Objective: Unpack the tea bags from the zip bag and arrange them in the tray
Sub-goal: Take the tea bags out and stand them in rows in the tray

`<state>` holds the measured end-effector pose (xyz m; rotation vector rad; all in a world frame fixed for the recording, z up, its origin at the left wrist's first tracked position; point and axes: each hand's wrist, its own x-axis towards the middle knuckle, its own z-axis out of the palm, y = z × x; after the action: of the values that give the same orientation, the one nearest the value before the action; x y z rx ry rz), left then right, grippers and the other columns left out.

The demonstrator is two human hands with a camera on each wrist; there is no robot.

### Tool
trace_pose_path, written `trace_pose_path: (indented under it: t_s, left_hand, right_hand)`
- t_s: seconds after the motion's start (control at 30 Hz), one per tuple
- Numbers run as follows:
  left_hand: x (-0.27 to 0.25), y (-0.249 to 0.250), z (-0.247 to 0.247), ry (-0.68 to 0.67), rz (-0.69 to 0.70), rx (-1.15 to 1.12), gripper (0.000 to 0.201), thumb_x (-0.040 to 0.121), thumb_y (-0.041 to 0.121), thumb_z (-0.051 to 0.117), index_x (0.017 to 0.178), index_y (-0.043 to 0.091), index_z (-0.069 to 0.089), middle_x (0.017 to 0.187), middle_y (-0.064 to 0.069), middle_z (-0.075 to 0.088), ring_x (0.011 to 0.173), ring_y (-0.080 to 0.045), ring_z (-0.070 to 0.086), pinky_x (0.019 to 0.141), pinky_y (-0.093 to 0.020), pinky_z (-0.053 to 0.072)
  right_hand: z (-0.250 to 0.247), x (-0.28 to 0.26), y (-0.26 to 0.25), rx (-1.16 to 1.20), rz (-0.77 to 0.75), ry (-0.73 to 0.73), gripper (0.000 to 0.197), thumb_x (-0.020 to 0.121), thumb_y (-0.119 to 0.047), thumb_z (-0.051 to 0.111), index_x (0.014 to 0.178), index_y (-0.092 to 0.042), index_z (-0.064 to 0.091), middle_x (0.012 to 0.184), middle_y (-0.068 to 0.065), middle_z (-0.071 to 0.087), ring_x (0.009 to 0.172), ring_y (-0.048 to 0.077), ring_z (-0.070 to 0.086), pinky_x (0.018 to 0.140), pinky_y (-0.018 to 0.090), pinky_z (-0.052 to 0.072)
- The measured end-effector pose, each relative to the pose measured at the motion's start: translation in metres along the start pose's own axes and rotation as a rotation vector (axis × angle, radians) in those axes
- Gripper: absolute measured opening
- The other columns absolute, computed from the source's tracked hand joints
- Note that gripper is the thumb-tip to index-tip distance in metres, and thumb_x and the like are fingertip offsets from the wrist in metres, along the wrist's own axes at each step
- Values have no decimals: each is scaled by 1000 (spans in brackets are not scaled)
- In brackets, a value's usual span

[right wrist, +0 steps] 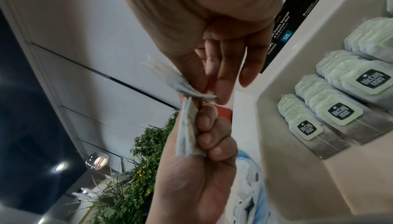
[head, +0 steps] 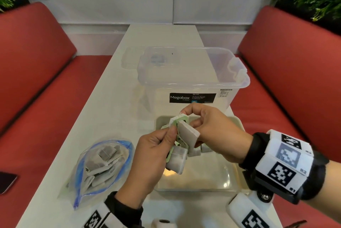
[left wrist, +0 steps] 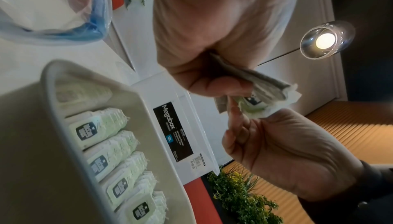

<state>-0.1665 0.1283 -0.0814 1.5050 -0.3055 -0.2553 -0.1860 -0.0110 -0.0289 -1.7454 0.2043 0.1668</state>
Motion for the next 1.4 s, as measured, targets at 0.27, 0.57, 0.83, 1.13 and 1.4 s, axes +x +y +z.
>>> trace_pose_path:
  t_s: [0.27, 0.57, 0.83, 1.13, 1.4]
  left_hand:
    - [1, -2, -1, -20, -75, -95, 42, 80, 44, 49, 97, 12, 71, 82, 4, 70, 74, -11, 62, 63, -17, 48]
    - [-7, -2, 0, 87, 108, 203, 43, 54, 52, 75, 91, 39, 57, 51, 8, 54, 54, 0, 52, 52, -8, 39]
    - [1, 3, -6, 155, 53, 363, 24, 72, 56, 60, 67, 33, 60, 61, 13, 64, 64, 3, 58, 54, -7, 39]
    - [0, 4, -34, 220, 22, 377, 28, 88, 30, 58, 60, 26, 63, 49, 6, 58, 44, -2, 49, 50, -31, 45]
    - [2, 6, -45, 271, -2, 126, 21, 90, 26, 55, 76, 19, 68, 54, -5, 50, 45, -14, 45, 36, -19, 35]
  right_hand:
    - [1, 5, 4, 197, 45, 31, 19, 82, 10, 59, 80, -8, 65, 67, 13, 61, 48, 13, 55, 47, 20, 48]
    - [-1, 19, 8, 126, 5, 222, 9, 82, 5, 64, 82, -3, 65, 62, 11, 59, 49, 14, 52, 49, 22, 50]
    - [9, 22, 14, -343, -229, 361, 24, 75, -5, 70, 67, -27, 66, 52, -9, 58, 51, -1, 51, 54, 8, 41]
    - [-8, 22, 10, -364, -127, 221, 14, 81, -19, 73, 68, -20, 66, 62, -1, 66, 55, 10, 63, 61, 26, 54]
    - [-20, 21, 11, -361, -21, 127, 15, 85, -23, 69, 83, -9, 72, 53, -5, 54, 47, 12, 53, 52, 24, 45]
